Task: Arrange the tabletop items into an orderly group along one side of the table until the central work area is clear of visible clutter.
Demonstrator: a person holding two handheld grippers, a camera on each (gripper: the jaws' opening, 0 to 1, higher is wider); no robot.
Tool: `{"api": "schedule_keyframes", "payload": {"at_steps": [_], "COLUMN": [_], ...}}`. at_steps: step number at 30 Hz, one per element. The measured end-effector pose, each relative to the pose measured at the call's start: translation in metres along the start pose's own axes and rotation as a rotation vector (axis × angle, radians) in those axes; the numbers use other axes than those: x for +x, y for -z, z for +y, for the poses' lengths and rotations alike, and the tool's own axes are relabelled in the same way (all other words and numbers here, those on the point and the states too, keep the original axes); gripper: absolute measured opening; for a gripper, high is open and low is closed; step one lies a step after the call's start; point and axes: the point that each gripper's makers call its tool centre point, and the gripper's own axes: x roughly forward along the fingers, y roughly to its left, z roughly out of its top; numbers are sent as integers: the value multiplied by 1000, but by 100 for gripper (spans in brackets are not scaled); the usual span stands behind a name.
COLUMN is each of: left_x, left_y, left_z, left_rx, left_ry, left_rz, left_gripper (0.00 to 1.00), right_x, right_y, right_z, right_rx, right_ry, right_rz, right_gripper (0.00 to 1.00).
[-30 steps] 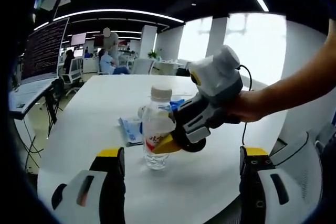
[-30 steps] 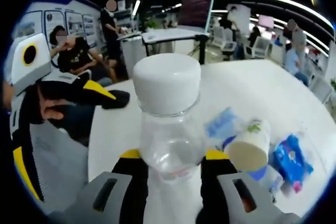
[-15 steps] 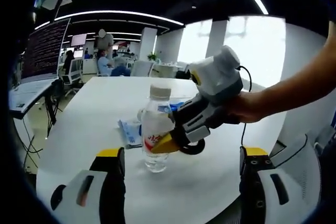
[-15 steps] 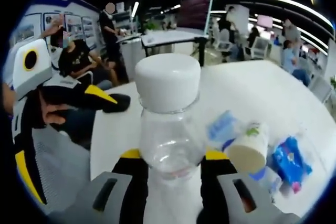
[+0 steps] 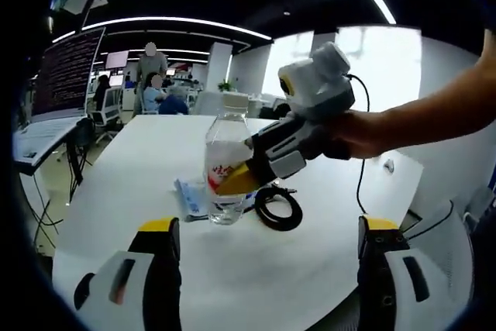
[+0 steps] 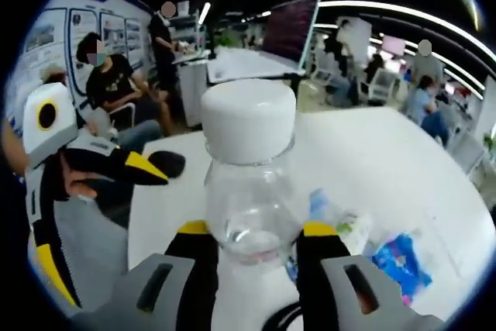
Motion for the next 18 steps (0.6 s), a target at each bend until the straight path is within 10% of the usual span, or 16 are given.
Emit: {"api": "schedule_keyframes", "payload": {"at_steps": [18], "left_x": [-1], "left_y": [-3], "left_z": [4], "left_rx": [3], "left_ry": [-20], "left_rz": [-18], "left_gripper": [99], "right_x": [2], "right_y": [-76], "right_z": [-43], "right_rx": [-52], "right_ry": [35], "right_rz": [-56], "right_gripper": [35]}}
